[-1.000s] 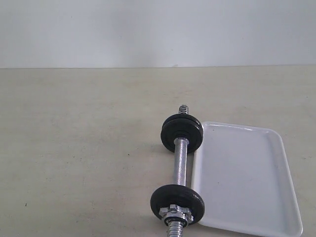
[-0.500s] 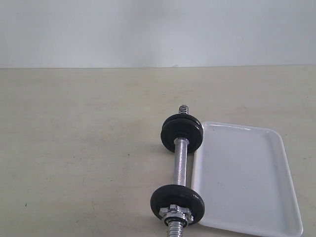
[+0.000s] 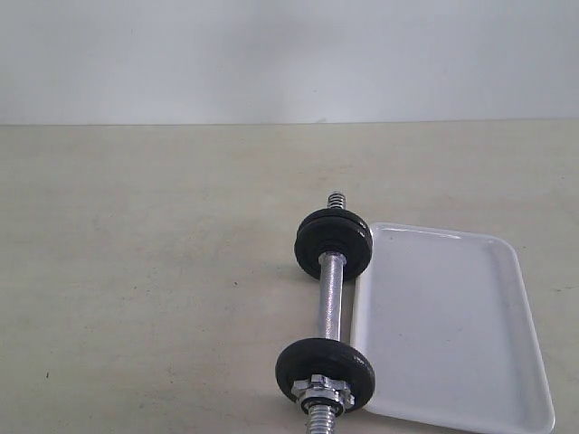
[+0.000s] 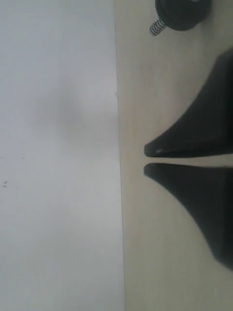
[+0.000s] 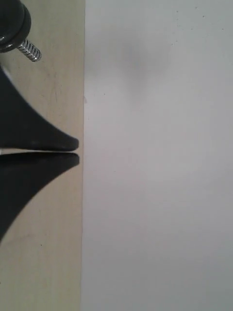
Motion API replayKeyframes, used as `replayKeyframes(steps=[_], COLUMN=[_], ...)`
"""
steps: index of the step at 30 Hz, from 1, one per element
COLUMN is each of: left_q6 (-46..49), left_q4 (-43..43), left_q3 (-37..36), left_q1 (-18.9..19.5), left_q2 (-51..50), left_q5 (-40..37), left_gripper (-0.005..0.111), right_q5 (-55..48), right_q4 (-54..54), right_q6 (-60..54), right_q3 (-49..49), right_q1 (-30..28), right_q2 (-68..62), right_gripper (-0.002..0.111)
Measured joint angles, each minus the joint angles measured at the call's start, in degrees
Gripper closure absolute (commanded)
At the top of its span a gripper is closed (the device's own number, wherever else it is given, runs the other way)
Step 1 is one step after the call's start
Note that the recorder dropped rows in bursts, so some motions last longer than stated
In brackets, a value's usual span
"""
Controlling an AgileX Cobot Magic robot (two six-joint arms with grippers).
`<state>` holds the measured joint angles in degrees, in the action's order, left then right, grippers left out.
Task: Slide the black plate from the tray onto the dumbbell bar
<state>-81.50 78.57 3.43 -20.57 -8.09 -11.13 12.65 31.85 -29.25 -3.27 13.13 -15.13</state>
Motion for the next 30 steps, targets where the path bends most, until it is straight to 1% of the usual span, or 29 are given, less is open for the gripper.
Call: replayKeyframes(steps=[2, 4, 7, 18, 23, 30], left_q6=[-7.48, -14.17, -18.75, -18.02, -18.02, -18.02], left_q4=[8.58, 15.42, 19.47, 20.85, 20.85, 20.85], left_q3=[-1.58, -2.82, -3.15, -3.24, -3.24, -3.24], left_q1=[0.0, 0.0, 0.0, 0.0, 0.0, 0.0], left_q2=[0.0, 0.0, 0.0, 0.0, 0.0, 0.0], left_q5=[-0.14, -0.14, -0.14, 1.18, 5.65, 9.42], left_gripper=[0.102, 0.102, 0.102, 0.102, 0.102, 0.102], right_q5=[0.76, 1.02, 1.14, -0.12, -3.76, -7.28], right_q4=[0.0, 0.0, -0.37, -1.32, -1.32, -1.32], right_q6=[0.0, 0.0, -0.34, -1.72, -1.83, -1.83], right_q3=[1.46, 2.65, 3.01, 3.01, 3.01, 3.01], right_q1=[0.0, 0.0, 0.0, 0.0, 0.0, 0.0], right_q2=[0.0, 0.0, 0.0, 0.0, 0.0, 0.0], right_gripper=[0.109, 0.109, 0.109, 0.109, 0.109, 0.109])
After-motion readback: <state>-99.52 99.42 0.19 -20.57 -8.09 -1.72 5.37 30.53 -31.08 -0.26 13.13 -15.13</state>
